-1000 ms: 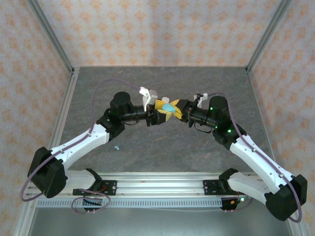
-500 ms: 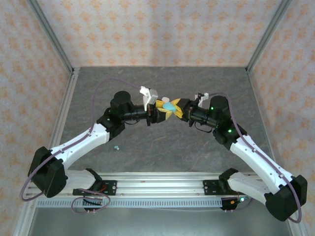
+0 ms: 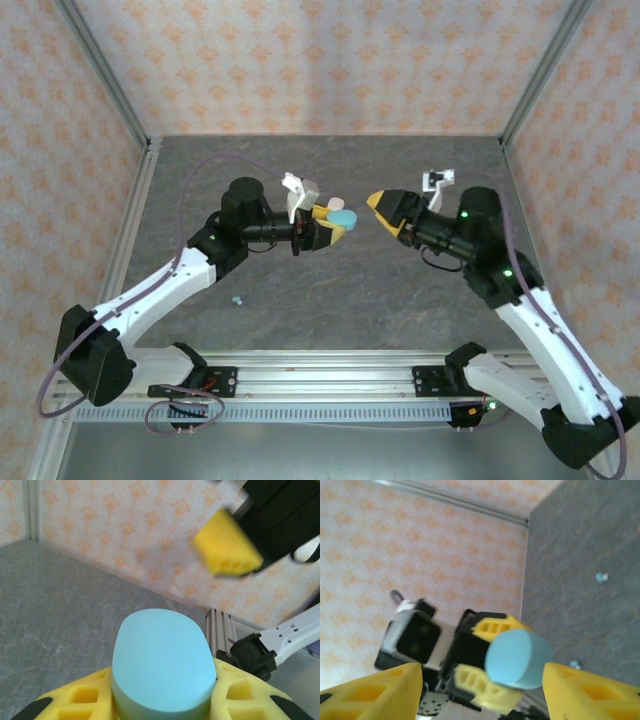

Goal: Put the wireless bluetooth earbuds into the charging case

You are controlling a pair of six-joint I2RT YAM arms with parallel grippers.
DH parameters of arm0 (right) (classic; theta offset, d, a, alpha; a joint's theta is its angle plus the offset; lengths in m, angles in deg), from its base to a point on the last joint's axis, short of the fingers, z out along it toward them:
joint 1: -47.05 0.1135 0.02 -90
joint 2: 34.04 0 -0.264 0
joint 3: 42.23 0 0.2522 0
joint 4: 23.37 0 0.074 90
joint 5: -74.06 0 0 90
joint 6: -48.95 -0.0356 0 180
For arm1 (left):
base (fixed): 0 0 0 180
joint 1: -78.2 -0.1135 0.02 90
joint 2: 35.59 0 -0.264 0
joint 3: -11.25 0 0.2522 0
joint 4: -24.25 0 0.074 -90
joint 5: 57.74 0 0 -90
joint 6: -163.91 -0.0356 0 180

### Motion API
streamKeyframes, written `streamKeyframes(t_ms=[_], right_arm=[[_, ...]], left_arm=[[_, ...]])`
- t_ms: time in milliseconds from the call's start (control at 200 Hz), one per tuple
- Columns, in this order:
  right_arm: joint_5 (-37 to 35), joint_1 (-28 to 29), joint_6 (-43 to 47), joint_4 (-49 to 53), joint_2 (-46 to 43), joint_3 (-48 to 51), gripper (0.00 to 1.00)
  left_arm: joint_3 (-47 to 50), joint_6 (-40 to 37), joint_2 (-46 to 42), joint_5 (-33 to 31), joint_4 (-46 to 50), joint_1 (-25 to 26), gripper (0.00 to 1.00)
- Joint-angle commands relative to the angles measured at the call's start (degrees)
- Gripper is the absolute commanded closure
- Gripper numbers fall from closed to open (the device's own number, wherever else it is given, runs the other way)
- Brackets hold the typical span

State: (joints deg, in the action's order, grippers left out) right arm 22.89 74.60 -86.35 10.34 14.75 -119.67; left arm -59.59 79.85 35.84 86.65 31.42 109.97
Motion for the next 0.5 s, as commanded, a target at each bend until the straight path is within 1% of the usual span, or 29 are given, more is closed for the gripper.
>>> streamKeyframes(t_ms=[0, 90, 280, 370, 495], right_arm=[[1.3, 0.4, 19.0, 10.0, -1.2, -3.7, 0.35], [3.7, 2.1, 22.3, 7.7, -0.9, -3.0, 0.38], [4.8, 5.8, 29.8, 6.5, 1.1, -3.7, 0.37], [6.2, 7.0, 31.4, 5.1, 2.3, -4.2, 0.34], [8.4, 8.4, 31.9, 2.2, 4.1, -4.2, 0.32]], left_arm=[[-4.3, -2.8, -3.4, 4.9, 7.4, -0.7, 0.84], [-6.3, -3.8, -4.2, 6.4, 11.7, -0.7, 0.84], [-9.1, -3.4, -5.5, 8.4, 16.9, -0.7, 0.84], [-9.2, -3.0, -6.2, 8.5, 17.5, -0.7, 0.84], [-9.0, -1.8, -6.8, 8.5, 17.0, -0.7, 0.86]])
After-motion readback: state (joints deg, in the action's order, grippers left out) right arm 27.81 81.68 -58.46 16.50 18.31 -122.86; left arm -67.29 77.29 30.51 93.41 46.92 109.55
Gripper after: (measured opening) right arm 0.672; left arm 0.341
